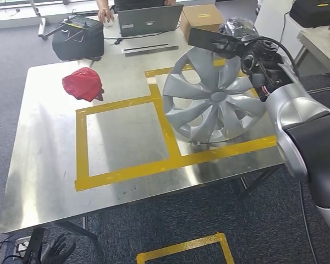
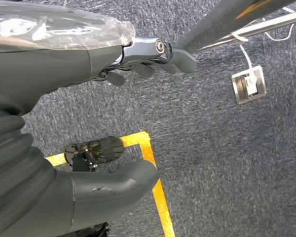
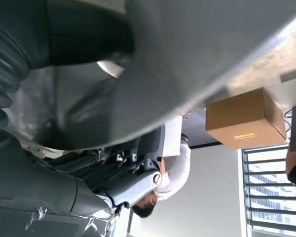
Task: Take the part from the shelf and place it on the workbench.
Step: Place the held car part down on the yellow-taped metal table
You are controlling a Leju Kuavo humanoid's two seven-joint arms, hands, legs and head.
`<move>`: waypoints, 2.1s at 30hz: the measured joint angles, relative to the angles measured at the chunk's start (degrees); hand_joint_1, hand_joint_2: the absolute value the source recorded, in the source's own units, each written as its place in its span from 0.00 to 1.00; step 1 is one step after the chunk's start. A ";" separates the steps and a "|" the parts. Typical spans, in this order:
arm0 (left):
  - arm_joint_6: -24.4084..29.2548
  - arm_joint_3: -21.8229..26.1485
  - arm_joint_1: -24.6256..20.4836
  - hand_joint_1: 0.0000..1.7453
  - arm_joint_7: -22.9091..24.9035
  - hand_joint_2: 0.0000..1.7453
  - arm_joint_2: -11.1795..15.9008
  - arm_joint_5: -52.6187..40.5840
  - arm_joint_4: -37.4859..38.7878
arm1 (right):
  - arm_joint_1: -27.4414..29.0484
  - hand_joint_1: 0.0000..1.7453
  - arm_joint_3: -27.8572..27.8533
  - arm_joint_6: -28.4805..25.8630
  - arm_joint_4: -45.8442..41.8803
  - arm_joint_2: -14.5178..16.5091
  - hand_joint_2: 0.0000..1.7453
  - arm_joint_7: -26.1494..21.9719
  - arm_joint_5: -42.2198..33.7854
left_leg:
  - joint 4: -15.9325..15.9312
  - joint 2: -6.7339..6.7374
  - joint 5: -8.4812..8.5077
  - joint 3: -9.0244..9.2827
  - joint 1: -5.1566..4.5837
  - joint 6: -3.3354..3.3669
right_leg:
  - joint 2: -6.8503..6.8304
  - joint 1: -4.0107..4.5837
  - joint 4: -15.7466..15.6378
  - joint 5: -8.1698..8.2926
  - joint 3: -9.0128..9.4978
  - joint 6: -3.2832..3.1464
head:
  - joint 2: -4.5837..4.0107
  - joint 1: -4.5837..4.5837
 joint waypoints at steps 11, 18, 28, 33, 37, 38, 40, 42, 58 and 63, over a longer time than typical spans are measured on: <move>0.48 -0.14 -0.01 0.00 -0.65 0.50 0.02 0.73 0.00 | 0.74 0.00 0.03 -0.05 0.00 0.41 0.00 0.05 0.84 | 0.00 0.00 0.00 -0.01 -0.02 0.00 | 0.00 0.00 0.00 0.00 0.00 0.00 | 0.00 0.04; 0.48 -0.14 -0.01 0.00 -0.54 1.00 0.03 0.80 0.00 | 0.73 0.00 0.03 -0.20 0.00 0.42 0.00 0.05 1.05 | 0.00 0.00 0.00 0.00 -0.01 0.00 | 0.00 -0.01 0.00 0.00 -0.01 0.00 | 0.00 0.01; 0.39 -0.14 0.00 0.00 -0.51 1.00 0.07 0.81 0.00 | 0.73 0.00 0.03 -0.44 0.00 0.42 0.00 0.07 1.05 | 0.00 0.00 0.00 0.00 -0.01 0.00 | 0.00 -0.01 0.00 0.00 0.00 0.00 | 0.00 0.03; 0.76 -0.14 0.00 0.00 -0.51 0.00 0.11 1.10 0.00 | 0.72 0.00 -0.04 -0.63 0.00 0.42 0.00 -0.39 -0.07 | 0.00 0.00 0.00 0.00 -0.01 0.00 | 0.00 -0.01 0.00 0.00 0.00 0.00 | 0.00 0.03; 1.14 -0.14 0.06 0.00 -0.53 0.00 0.16 1.55 0.00 | 0.57 0.00 -0.71 -1.04 0.00 0.42 0.00 -2.54 -3.95 | 0.00 0.00 0.00 0.00 -0.01 0.00 | 0.00 -0.01 0.00 0.00 0.00 0.00 | 0.00 0.02; 1.25 -0.14 0.08 0.00 -0.54 0.00 0.17 1.61 0.00 | 0.50 0.00 -1.05 -1.07 0.00 0.42 0.00 -3.18 -5.01 | 0.00 0.00 0.00 0.00 -0.01 0.00 | 0.00 -0.01 0.00 0.00 0.00 0.01 | 0.00 0.02; 1.37 -0.14 0.15 0.00 -0.56 0.00 0.25 1.74 0.00 | 0.35 0.00 -1.86 -0.93 0.00 0.42 0.00 -4.60 -7.26 | 0.00 0.00 0.00 0.00 -0.01 0.00 | -0.01 -0.01 0.00 0.00 0.00 0.01 | 0.00 0.02; 1.43 -0.14 0.24 0.00 -0.64 0.00 0.35 1.98 0.00 | 0.16 0.00 -3.12 0.07 -0.01 0.44 0.00 -6.76 -10.55 | 0.00 0.00 0.00 -0.01 -0.02 0.00 | -0.01 -0.01 0.00 0.00 0.00 0.01 | 0.00 0.03; 1.68 -0.14 1.71 0.00 -2.72 0.00 1.00 3.87 0.02 | 6.83 0.00 -13.22 14.65 -9.28 -0.41 0.00 -15.39 -46.28 | 0.01 0.00 0.00 0.06 0.01 0.00 | -0.01 -0.01 -0.03 -0.01 0.02 0.01 | 0.00 0.02; 1.43 -0.14 1.95 0.00 -2.98 0.00 1.37 4.28 0.02 | 17.95 0.00 -13.48 14.20 -23.62 -4.23 0.00 -8.38 -67.28 | 0.00 0.00 -0.03 0.09 0.00 0.03 | -0.02 -0.01 -0.08 -0.02 0.10 0.03 | 0.00 0.08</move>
